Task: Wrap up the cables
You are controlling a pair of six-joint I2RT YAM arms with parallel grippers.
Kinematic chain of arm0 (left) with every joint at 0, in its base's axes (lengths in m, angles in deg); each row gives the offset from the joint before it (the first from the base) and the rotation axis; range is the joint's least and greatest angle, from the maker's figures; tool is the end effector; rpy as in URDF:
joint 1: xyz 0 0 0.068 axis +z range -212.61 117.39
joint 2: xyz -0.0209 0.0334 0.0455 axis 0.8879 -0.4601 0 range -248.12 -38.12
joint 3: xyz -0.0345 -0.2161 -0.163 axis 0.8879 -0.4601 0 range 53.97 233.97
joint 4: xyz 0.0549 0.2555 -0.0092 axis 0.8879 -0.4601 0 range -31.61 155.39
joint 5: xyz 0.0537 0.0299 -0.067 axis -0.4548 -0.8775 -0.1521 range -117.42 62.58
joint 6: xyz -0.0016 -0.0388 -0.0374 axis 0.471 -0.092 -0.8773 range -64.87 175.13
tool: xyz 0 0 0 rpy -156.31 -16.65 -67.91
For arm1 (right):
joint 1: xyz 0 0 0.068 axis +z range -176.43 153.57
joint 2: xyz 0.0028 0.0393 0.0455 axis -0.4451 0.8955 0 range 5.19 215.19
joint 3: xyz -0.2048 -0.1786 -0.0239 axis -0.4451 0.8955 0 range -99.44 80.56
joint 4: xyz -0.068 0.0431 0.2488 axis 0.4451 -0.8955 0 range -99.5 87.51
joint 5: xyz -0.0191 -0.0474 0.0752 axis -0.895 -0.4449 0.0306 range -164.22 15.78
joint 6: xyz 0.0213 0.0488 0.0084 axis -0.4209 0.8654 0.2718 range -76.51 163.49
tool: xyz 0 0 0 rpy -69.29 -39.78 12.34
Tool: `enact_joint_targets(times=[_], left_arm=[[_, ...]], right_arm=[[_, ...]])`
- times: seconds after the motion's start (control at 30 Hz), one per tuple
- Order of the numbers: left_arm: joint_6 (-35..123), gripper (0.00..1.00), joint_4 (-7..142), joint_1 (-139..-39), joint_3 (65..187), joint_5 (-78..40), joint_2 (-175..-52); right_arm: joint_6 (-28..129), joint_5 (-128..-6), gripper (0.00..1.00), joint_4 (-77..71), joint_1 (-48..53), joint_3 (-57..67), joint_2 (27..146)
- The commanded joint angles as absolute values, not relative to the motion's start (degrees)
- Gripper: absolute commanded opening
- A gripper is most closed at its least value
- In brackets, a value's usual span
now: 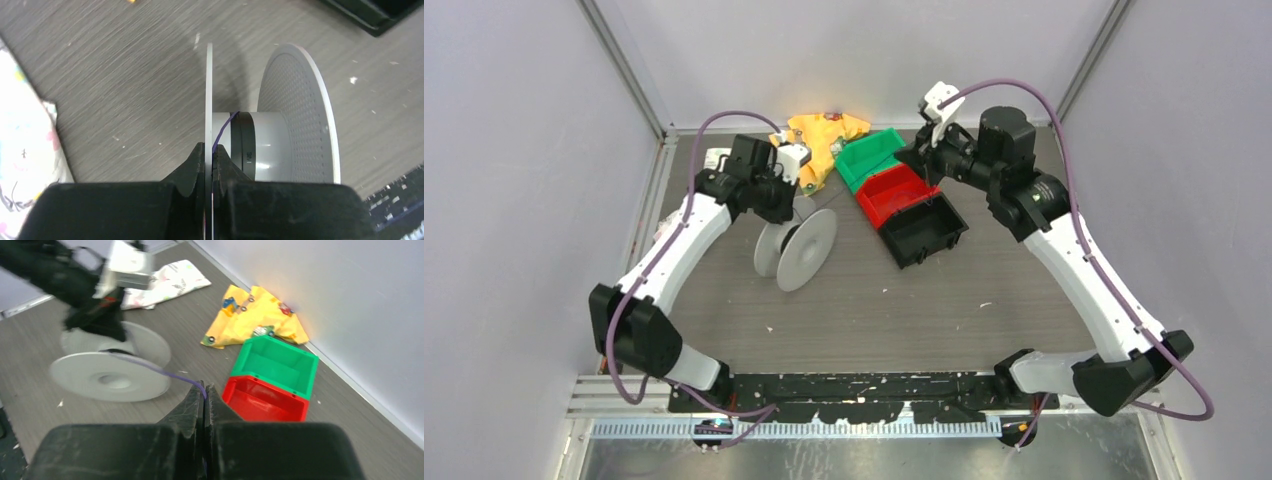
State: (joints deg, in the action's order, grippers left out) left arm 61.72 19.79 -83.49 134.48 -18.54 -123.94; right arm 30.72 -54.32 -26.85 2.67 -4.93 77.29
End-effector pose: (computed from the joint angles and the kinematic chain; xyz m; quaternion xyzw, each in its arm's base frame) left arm 0.2963 -0.1189 0.3291 0.2482 0.9066 -0.1139 0.3218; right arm 0.2289 0.1414 0.4594 -0.3742 0.6704 0.2210 0.6015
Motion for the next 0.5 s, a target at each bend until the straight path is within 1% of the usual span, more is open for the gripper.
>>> enact_joint_targets(times=[0.0,0.13,0.2,0.33,0.47], left_arm=[[67.41,0.0,19.76,-83.2,134.76,-5.93,-117.71],[68.31,0.01,15.86,-83.52,137.53,3.77,-115.77],[67.46,0.01,16.69,-83.52,138.55,8.82,-113.97],[62.6,0.01,26.06,-83.15,137.34,14.67,-107.57],[54.39,0.0,34.63,-80.75,137.98,22.41,-104.95]], right_arm=[[36.26,-52.71,0.0,-20.72,-2.54,-6.26,79.09],[38.38,-53.46,0.0,-21.44,-4.34,-5.79,82.44],[39.21,-54.74,0.0,-21.74,-4.72,-4.93,83.9],[40.6,-55.59,0.0,-20.69,-4.98,-0.89,84.78],[43.36,-52.81,0.0,-17.36,-4.71,4.55,83.31]])
